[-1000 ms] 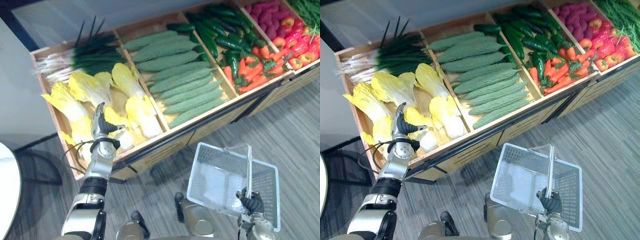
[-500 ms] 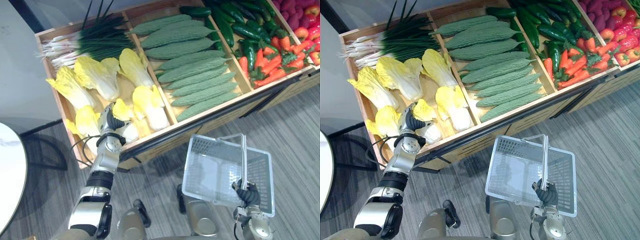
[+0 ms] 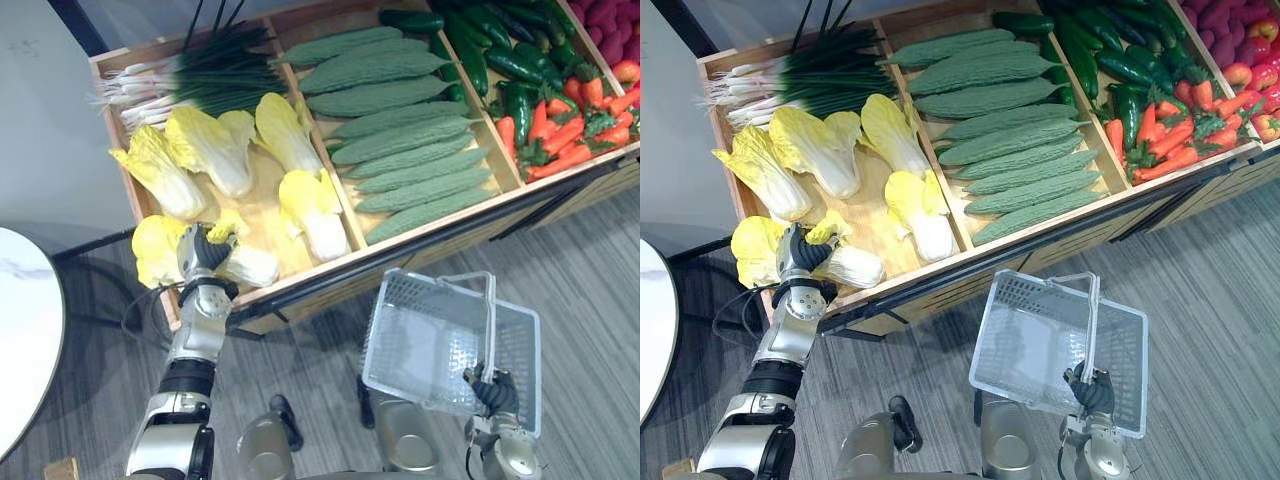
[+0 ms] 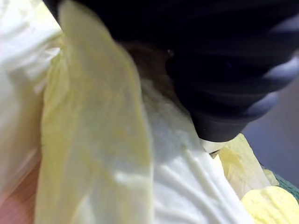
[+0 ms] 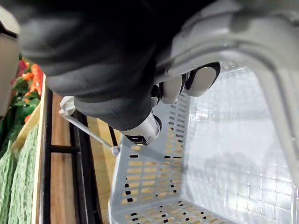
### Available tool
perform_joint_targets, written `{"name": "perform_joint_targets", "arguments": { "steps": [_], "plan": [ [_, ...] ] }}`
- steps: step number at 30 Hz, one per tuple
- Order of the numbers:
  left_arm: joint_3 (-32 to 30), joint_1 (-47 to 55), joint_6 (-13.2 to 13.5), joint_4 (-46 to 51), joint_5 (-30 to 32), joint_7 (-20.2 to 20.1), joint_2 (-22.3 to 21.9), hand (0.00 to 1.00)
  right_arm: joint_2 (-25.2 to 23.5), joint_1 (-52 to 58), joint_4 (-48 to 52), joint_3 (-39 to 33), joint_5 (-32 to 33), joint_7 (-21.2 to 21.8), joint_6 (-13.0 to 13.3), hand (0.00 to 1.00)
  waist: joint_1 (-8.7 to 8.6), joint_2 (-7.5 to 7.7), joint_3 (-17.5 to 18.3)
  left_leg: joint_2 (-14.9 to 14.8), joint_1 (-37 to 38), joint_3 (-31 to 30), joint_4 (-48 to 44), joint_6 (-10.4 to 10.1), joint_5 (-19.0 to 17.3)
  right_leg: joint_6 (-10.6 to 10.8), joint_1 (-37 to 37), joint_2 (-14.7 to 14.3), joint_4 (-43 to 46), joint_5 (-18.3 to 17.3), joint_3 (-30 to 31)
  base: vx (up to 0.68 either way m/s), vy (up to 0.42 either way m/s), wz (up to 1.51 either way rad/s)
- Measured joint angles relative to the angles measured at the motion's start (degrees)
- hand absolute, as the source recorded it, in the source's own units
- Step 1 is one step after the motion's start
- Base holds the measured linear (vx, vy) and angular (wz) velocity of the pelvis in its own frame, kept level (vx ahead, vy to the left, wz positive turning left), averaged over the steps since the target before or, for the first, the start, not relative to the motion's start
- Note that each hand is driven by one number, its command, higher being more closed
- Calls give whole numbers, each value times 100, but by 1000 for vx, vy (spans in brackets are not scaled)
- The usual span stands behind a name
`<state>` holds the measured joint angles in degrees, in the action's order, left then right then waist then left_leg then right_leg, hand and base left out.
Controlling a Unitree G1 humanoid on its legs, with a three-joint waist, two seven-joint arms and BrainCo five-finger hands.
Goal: Pick vegetable in the basket
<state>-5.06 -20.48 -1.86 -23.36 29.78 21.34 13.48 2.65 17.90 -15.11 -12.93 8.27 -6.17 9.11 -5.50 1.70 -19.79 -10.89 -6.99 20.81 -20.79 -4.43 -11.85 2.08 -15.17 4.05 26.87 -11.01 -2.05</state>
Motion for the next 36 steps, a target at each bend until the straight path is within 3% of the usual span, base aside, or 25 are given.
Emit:
{"name": "perform_joint_targets", "arguments": {
  "steps": [5, 13, 19, 25, 28, 29, 30, 31, 32, 34, 35, 36],
  "plan": [
    [251, 271, 62, 663, -171, 10, -129, 100, 6, -29, -18, -241, -4, -22, 0, 100, 3, -2, 0, 102, 29, -30, 68, 5, 4, 29, 14, 16, -5, -20, 2, 27, 4, 5],
    [603, 466, 500, 2131, -359, 263, -550, 100, -2, -46, 33, -581, -11, -106, 32, 100, -21, -2, 3, 87, 200, -21, 27, 8, -29, 37, 175, -32, -16, -26, 129, 1, 1, -2],
    [735, 953, 709, 3183, -533, 394, -901, 100, -143, 138, 1128, -630, 1, -225, 33, 100, 11, -26, 33, -187, 181, -169, -712, -55, -616, 35, 91, -407, 191, -52, 661, -63, 11, -54],
    [1596, 1322, 987, 3825, -685, 316, -1147, 100, -347, 618, 2191, -696, 4, -396, 55, 100, -33, -52, 428, -212, 383, 556, -837, 21, -821, 197, -154, -602, 291, -8, 1342, -1, 67, -62],
    [1691, 1330, 1136, 3918, -906, 143, -1186, 100, -472, 616, 2668, -571, -146, -421, 37, 100, -77, -70, 502, -364, 569, 1119, -911, 79, -924, 254, -343, -818, 107, 337, 1581, -11, 53, -121],
    [1691, 1331, 1136, 3917, -943, 115, -1191, 100, -469, 589, 2744, -519, -230, -432, 35, 100, -61, -70, 502, -438, 651, 1318, -901, 85, -951, 201, -427, -788, 31, 413, 1389, -70, 26, -151],
    [1736, 1365, 1135, 3913, -979, 109, -1216, 100, -450, 542, 2868, -399, -352, -453, 36, 100, -74, -75, 502, -489, 799, 1670, -818, 96, -974, -106, -468, -537, -136, 311, 764, -86, 54, -148],
    [1847, 1437, 1135, 3913, -1021, 103, -1230, 100, -447, 520, 2979, -265, -476, -482, 36, 100, -72, -67, 503, -473, 1073, 2057, -661, 96, -974, -235, -473, -74, -141, 228, -139, -50, 52, -148],
    [1900, 1486, 1135, 3912, -1038, 98, -1233, 100, -442, 501, 3015, -184, -525, -481, 36, 100, -56, -57, 506, -471, 1226, 2272, -601, 96, -974, -261, -438, 154, -140, 226, -605, -2, 30, -160],
    [1972, 1548, 1201, 3854, -1148, 23, -1233, 100, -331, 245, 2986, 113, -716, -454, 36, 100, -40, -61, 557, -431, 1623, 2927, -429, 100, -974, -530, -256, 939, -46, 180, -2431, 56, -17, -171],
    [1962, 1535, 1227, 3824, -1175, -4, -1231, 100, -260, 108, 2941, 162, -733, -427, 36, 100, -34, -63, 565, -407, 1698, 3072, -348, 101, -973, -597, -226, 1104, 10, 152, -2844, 113, -102, -200],
    [1969, 1529, 1254, 3704, -1219, -7, -1226, 100, -45, -303, 2709, 274, -741, -326, 45, 100, -20, -24, 594, -315, 1838, 3402, -208, 101, -972, -680, -156, 1421, 164, 173, -3667, 85, -100, -171]
  ]
}}
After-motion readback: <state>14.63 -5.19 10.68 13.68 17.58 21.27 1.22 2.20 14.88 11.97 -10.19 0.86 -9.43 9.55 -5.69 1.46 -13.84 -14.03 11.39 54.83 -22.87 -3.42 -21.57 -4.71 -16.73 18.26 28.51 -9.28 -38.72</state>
